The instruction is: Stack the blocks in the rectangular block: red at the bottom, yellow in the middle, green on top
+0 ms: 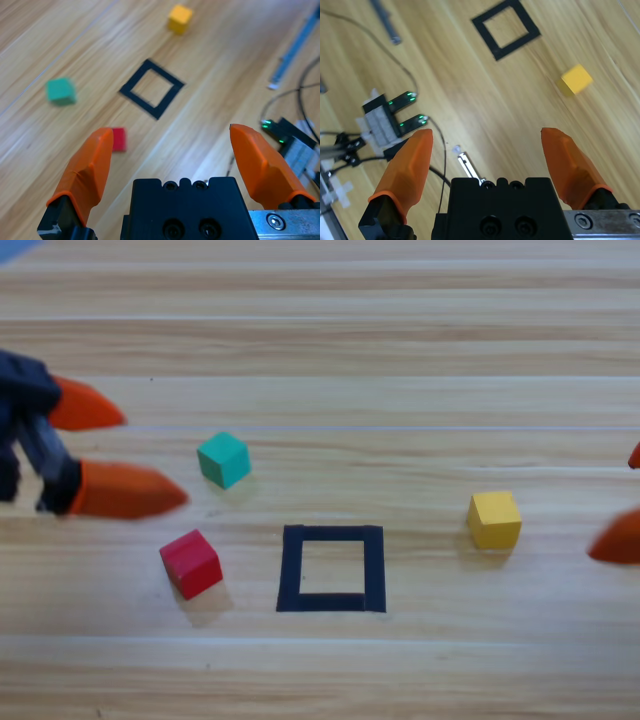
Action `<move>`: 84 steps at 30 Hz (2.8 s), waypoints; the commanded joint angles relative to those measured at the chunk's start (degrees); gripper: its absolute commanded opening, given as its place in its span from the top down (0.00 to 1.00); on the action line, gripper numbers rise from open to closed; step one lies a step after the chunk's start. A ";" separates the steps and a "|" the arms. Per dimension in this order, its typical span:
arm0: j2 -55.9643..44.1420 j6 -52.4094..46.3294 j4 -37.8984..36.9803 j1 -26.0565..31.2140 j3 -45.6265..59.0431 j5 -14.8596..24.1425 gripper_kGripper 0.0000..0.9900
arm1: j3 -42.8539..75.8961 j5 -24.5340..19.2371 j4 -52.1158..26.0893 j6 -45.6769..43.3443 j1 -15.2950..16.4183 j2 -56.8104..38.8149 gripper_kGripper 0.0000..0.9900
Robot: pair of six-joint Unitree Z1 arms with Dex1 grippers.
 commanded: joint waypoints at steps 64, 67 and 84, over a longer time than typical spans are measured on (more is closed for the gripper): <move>52.87 -76.10 18.14 11.15 -20.00 5.48 0.05 | -11.45 -18.01 -8.99 38.27 -9.64 47.57 0.01; 53.14 -76.10 17.26 11.15 -19.74 5.04 0.06 | -11.63 -17.66 -8.81 37.39 -9.64 47.83 0.05; 51.29 -68.28 19.81 11.15 -23.25 5.40 0.66 | -14.00 -11.33 -3.98 32.21 -9.29 40.45 1.00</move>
